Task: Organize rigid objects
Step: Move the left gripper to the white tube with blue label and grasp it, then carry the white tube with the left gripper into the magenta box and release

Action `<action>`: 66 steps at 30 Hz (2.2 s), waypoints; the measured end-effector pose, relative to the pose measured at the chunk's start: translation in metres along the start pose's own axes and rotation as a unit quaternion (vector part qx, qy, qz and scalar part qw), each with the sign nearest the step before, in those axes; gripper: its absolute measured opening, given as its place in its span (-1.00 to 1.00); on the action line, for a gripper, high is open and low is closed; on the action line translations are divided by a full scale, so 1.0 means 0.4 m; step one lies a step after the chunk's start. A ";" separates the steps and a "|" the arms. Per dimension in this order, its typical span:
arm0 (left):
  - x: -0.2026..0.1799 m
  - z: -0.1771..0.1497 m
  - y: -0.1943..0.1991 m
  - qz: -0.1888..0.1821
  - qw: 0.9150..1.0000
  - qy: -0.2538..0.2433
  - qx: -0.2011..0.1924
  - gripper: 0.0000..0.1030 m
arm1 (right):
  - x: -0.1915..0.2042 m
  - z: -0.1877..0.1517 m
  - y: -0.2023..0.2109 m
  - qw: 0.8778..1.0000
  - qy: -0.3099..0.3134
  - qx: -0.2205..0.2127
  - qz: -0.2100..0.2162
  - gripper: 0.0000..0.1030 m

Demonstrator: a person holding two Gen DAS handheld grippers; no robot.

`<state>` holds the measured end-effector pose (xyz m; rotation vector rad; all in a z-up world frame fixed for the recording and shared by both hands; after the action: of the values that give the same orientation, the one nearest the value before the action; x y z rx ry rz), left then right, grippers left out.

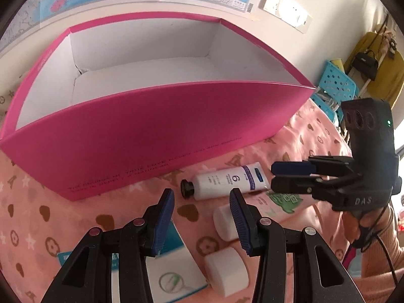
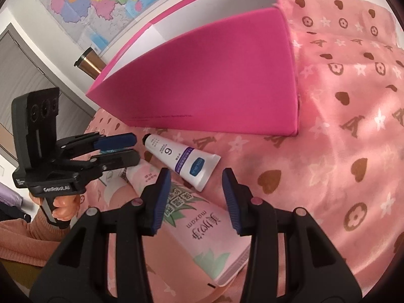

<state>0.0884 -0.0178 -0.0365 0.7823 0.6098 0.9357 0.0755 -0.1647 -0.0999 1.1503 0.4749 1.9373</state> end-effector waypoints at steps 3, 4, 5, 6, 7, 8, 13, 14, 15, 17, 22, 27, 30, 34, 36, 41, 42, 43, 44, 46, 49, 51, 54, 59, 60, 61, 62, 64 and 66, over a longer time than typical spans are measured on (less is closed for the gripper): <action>0.005 0.002 -0.012 -0.020 1.000 0.009 0.003 -0.12 | 0.002 0.002 -0.014 1.000 -0.004 0.002 -0.003 -0.14; 0.006 0.003 -0.015 -0.022 1.000 0.010 0.004 -0.12 | 0.000 0.004 -0.015 1.000 -0.007 0.001 -0.001 -0.14; 0.006 -0.003 -0.011 -0.022 1.000 0.010 0.005 -0.12 | 0.001 0.007 -0.017 1.000 -0.010 0.000 0.000 -0.14; 0.005 -0.002 -0.014 -0.023 1.000 0.010 0.005 -0.12 | 0.002 0.009 -0.018 1.000 -0.012 -0.001 0.001 -0.14; 0.005 -0.002 -0.015 -0.025 1.000 0.010 0.006 -0.12 | 0.002 0.009 -0.019 1.000 -0.012 -0.001 0.001 -0.13; 0.005 -0.002 -0.016 -0.027 1.000 0.010 0.006 -0.12 | 0.003 0.008 -0.020 1.000 -0.012 -0.002 0.002 -0.13; 0.007 -0.001 -0.019 -0.030 0.999 0.014 0.007 -0.12 | 0.007 0.006 -0.023 1.000 -0.013 -0.005 0.008 -0.09; 0.006 -0.001 -0.020 -0.031 0.999 0.016 0.007 -0.12 | 0.007 0.006 -0.022 1.000 -0.014 -0.006 0.007 -0.09; 0.003 0.001 -0.021 -0.030 0.999 0.016 0.007 -0.12 | 0.010 0.005 -0.023 1.000 -0.015 -0.006 0.007 -0.09; 0.001 0.002 -0.020 -0.029 0.999 0.014 0.005 -0.12 | 0.012 0.004 -0.023 1.000 -0.014 -0.007 0.007 -0.08; -0.007 0.002 -0.015 -0.033 0.999 0.015 0.004 0.00 | 0.016 0.000 -0.014 1.000 -0.015 -0.018 0.010 -0.03; -0.030 0.003 -0.004 -0.029 1.000 0.006 -0.002 0.00 | 0.025 -0.003 0.012 0.999 -0.008 -0.033 0.005 -0.03; -0.044 0.005 0.009 -0.032 0.999 0.005 -0.008 0.00 | 0.028 -0.002 0.028 0.999 -0.006 -0.041 0.005 -0.03; -0.062 0.013 0.031 -0.031 0.999 -0.003 -0.020 0.00 | 0.042 -0.003 0.048 0.999 0.000 -0.051 0.000 -0.03; -0.070 0.018 0.043 -0.026 0.999 -0.006 -0.025 0.00 | 0.052 -0.004 0.061 0.998 0.006 -0.055 0.001 -0.03; -0.086 0.028 0.078 -0.026 0.999 -0.012 -0.042 0.00 | 0.080 -0.006 0.097 0.997 0.026 -0.070 -0.009 -0.03; -0.089 0.030 0.085 -0.025 0.999 -0.014 -0.046 0.00 | 0.087 -0.006 0.104 0.997 0.031 -0.074 -0.011 -0.03; -0.092 0.033 0.094 -0.023 0.998 -0.016 -0.050 0.00 | 0.093 -0.005 0.110 0.996 0.034 -0.077 -0.012 -0.03; -0.095 0.037 0.103 -0.021 0.998 -0.018 -0.055 0.00 | 0.100 -0.002 0.120 0.996 0.037 -0.080 -0.011 -0.03; -0.103 0.046 0.118 -0.022 0.997 -0.020 -0.064 0.00 | 0.109 0.001 0.133 0.995 0.043 -0.087 -0.012 -0.03; -0.110 0.057 0.139 -0.021 0.997 -0.025 -0.077 0.00 | 0.124 0.012 0.155 0.994 0.051 -0.097 -0.013 -0.03; -0.114 0.067 0.153 -0.019 0.996 -0.028 -0.085 0.00 | 0.133 0.021 0.169 0.993 0.057 -0.105 -0.014 -0.03; -0.115 0.087 0.170 -0.016 0.995 -0.033 -0.097 0.00 | 0.142 0.033 0.190 0.991 0.065 -0.115 -0.016 -0.03; -0.119 0.120 0.187 -0.008 0.993 -0.038 -0.110 0.00 | 0.161 0.065 0.217 0.988 0.077 -0.131 -0.017 -0.03; -0.117 0.126 0.189 -0.007 0.993 -0.039 -0.112 0.00 | 0.164 0.074 0.221 0.988 0.078 -0.133 -0.017 -0.03; -0.117 0.132 0.193 -0.006 0.993 -0.039 -0.115 0.00 | 0.166 0.081 0.224 0.987 0.080 -0.135 -0.017 -0.03; -0.118 0.138 0.196 -0.004 0.992 -0.041 -0.117 0.00 | 0.168 0.091 0.227 0.987 0.081 -0.137 -0.017 -0.03; -0.119 0.151 0.198 0.002 0.992 -0.044 -0.121 0.00 | 0.171 0.106 0.234 0.986 0.084 -0.141 -0.018 -0.03; -0.117 0.164 0.198 0.004 0.991 -0.046 -0.123 0.00 | 0.174 0.122 0.239 0.985 0.086 -0.147 -0.020 -0.03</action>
<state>0.0789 -0.0507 0.0711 0.6028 0.4022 0.9560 0.0562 -0.1703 0.0264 0.7845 0.2870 2.0020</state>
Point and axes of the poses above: each gripper's, at about its wrist camera, not at the fingertips, and y roughly against the way its jaws point, x to its left, z to its top, the point moved 1 cm from there along -y, roughly the way its jaws point, and after that the axes turned 11 degrees about -y, right-handed, at the moved point
